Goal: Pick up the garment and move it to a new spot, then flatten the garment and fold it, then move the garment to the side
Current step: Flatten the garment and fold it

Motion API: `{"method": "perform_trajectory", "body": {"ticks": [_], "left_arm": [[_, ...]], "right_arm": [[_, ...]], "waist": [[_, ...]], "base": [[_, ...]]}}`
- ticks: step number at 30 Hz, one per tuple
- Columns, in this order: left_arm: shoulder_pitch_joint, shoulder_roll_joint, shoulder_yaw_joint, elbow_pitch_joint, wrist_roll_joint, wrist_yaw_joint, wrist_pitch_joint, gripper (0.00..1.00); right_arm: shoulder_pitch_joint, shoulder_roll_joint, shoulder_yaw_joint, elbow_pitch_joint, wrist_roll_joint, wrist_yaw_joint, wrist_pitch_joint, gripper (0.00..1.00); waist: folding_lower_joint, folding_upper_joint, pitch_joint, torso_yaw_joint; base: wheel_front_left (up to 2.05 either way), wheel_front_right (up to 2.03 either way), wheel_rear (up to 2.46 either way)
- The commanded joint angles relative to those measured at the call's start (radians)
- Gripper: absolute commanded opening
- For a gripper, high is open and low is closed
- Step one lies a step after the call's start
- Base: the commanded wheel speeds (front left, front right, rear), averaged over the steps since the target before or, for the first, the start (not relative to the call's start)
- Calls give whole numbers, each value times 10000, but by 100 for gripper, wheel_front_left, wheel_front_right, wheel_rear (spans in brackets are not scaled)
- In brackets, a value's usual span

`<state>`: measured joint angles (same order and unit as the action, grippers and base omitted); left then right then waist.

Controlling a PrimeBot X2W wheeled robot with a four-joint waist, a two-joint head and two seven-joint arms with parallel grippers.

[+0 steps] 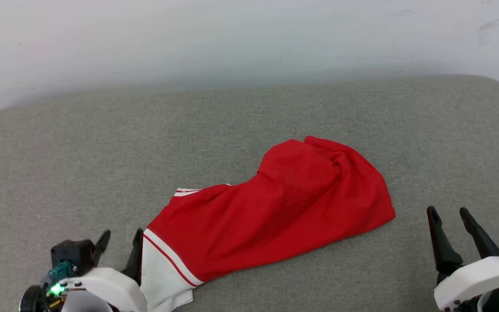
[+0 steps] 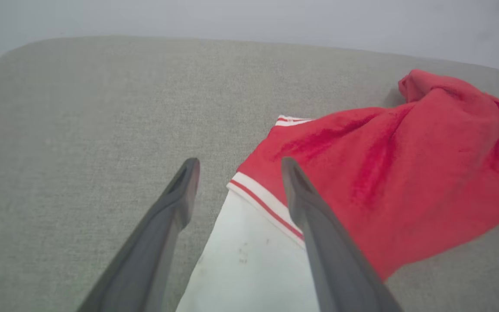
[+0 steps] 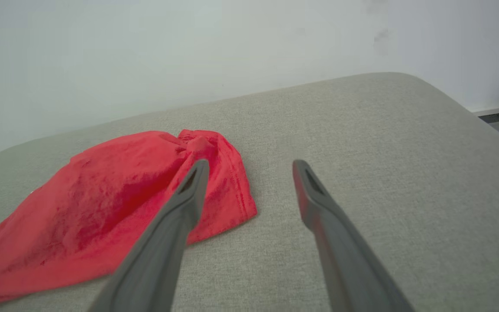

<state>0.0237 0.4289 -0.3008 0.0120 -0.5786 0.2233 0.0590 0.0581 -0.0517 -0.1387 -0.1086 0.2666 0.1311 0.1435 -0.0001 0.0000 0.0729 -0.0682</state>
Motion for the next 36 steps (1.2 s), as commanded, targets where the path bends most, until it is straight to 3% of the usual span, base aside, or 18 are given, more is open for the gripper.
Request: {"method": "perform_trajectory", "body": {"ticks": [1,7,10,21,28,36], "left_arm": [[-231,-61,19,-117,263,55,-423,100],[-803,-323,-5,-602,1021,206,-1979,100],[-1032,-492,13,-792,1261,309,-2497,100],[-1874,-970,-251,-1301,1722,270,-3039,100],[-2282,-1238,-349,-1045,1679,89,-3141,100],[-2558,-1350,-281,-681,1672,-81,-3195,100]], "right_arm": [[-228,20,-80,121,49,-7,21,100],[-911,-241,-423,903,441,-7,425,100],[-1465,-665,-440,1459,767,-7,998,100],[-4065,-2581,667,3302,2191,-7,4354,100],[-5554,-3462,1838,4250,2482,-7,5426,100],[-5838,-3341,2727,6093,2933,-7,6795,100]], "waist": [[1,0,47,50],[1,0,417,302],[1,0,666,509],[1,0,1917,1531],[1,0,2559,1912],[1,0,2814,1981]], "base": [[0,0,0],[0,0,0],[0,0,0],[0,0,0],[0,0,0],[0,0,0]]}}
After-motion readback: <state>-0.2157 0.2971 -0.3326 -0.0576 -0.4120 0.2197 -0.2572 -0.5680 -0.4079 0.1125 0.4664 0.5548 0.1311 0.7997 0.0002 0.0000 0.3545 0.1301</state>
